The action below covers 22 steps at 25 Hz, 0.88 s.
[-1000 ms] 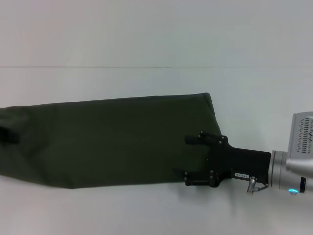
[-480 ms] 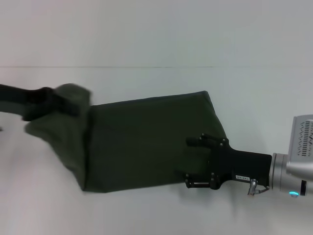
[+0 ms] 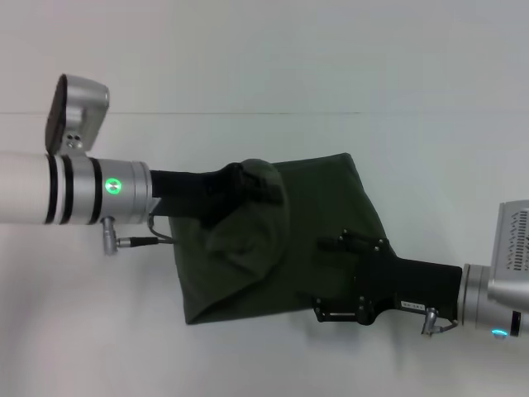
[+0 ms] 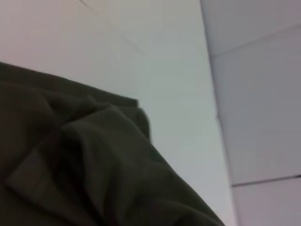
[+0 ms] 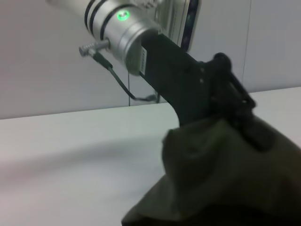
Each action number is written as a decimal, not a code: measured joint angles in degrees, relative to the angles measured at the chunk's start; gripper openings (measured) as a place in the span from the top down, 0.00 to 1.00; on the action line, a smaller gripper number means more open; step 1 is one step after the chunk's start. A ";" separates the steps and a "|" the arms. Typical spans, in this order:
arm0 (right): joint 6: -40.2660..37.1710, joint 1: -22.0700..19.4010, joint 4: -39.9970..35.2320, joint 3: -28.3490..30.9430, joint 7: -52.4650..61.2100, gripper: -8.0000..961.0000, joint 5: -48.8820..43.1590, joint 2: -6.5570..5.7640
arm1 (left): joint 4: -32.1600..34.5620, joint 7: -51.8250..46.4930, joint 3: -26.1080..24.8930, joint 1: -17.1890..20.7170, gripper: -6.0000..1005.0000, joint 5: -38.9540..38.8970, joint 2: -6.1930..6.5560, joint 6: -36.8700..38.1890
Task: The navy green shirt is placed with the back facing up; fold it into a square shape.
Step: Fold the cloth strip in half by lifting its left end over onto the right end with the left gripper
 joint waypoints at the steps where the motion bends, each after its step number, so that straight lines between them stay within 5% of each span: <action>1: -0.01 -0.04 0.00 0.00 0.00 0.03 0.04 -0.01 | -0.82 0.65 -0.04 0.35 0.80 -1.50 -0.09 -0.70; 8: -0.04 -0.21 0.01 0.00 0.00 0.03 0.10 -0.01 | -2.11 3.91 0.14 4.36 0.80 -11.91 -0.80 -2.49; 22: -0.04 -0.24 0.01 0.00 0.00 0.04 0.11 -0.01 | -4.98 9.26 0.49 3.35 0.80 -16.19 -2.46 -6.88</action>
